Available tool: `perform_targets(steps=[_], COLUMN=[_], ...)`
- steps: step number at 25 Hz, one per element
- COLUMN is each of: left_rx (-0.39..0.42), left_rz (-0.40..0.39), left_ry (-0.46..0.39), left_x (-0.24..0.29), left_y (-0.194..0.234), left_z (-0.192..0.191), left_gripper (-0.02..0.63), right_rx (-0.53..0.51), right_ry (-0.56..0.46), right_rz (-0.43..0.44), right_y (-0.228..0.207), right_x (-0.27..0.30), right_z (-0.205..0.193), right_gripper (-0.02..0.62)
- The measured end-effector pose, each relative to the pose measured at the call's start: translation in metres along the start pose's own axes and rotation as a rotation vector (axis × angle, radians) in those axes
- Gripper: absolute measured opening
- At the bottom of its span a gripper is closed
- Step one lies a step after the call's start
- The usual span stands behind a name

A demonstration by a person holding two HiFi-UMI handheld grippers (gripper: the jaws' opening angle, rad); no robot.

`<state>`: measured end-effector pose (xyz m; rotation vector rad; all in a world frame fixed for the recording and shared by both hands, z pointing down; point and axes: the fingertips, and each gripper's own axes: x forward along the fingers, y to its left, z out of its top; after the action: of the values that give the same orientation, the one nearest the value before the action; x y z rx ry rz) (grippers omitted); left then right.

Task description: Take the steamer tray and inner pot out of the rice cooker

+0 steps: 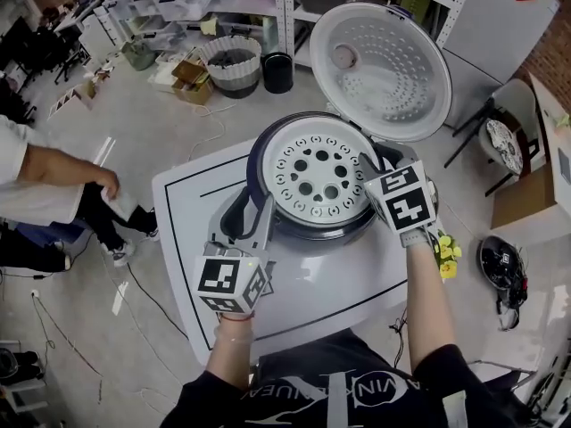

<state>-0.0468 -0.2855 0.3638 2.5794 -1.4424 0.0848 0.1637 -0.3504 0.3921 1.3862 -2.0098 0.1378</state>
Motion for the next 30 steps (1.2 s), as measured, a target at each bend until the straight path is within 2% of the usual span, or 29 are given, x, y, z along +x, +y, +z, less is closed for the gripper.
perform_targets(steps=[3,4,6,8,10,11,12,13,17,23,24,26,30], left_rx=[0.000,0.000,-0.001,-0.004,-0.007,-0.009,-0.010,-0.010,-0.016,-0.017,-0.018,-0.018,-0.021], left_rz=[0.004,0.005,0.006,0.010,0.009,0.007,0.005,0.001,-0.012,-0.016,-0.014,-0.011,-0.003], left_ry=[0.006,0.006,-0.001,-0.010,-0.018,-0.021,-0.024,-0.025,-0.025,-0.024,-0.024,-0.025,-0.024], left_x=[-0.004,-0.005,-0.005,-0.006,-0.007,-0.007,-0.006,-0.005,-0.001,-0.001,-0.002,-0.003,-0.005], left_y=[0.008,0.010,0.011,0.012,0.014,0.014,0.014,0.013,0.009,0.008,0.008,0.008,0.014], left_z=[-0.003,-0.003,0.000,0.003,0.005,0.006,0.007,0.008,0.007,0.005,0.005,0.004,0.003], left_gripper=[0.132,0.132,0.132,0.132,0.132,0.132,0.132,0.132,0.132,0.132,0.132,0.132,0.132], right_rx=[-0.098,-0.135,-0.163,-0.093,0.059,0.126,0.167,0.178,0.106,0.015,0.013,0.017,0.022], right_ry=[-0.022,-0.035,-0.053,-0.067,-0.096,-0.109,-0.111,-0.100,-0.004,0.085,0.082,0.070,0.033], right_rz=[-0.040,-0.065,-0.124,-0.154,-0.091,-0.038,0.007,0.031,0.015,-0.048,-0.044,-0.044,-0.071], right_y=[0.004,0.004,-0.004,-0.016,-0.016,-0.010,-0.004,0.000,0.007,0.004,0.003,0.001,-0.005], right_x=[-0.001,-0.003,-0.008,-0.010,-0.009,-0.007,-0.005,-0.003,0.008,0.014,0.014,0.013,0.011], right_z=[0.010,0.014,0.015,0.013,0.014,0.016,0.017,0.017,0.006,-0.006,-0.005,-0.005,-0.005], right_gripper=[0.079,0.025,-0.003,-0.003,0.006,0.093,0.151,0.153,0.198,0.204,0.196,0.130,0.110])
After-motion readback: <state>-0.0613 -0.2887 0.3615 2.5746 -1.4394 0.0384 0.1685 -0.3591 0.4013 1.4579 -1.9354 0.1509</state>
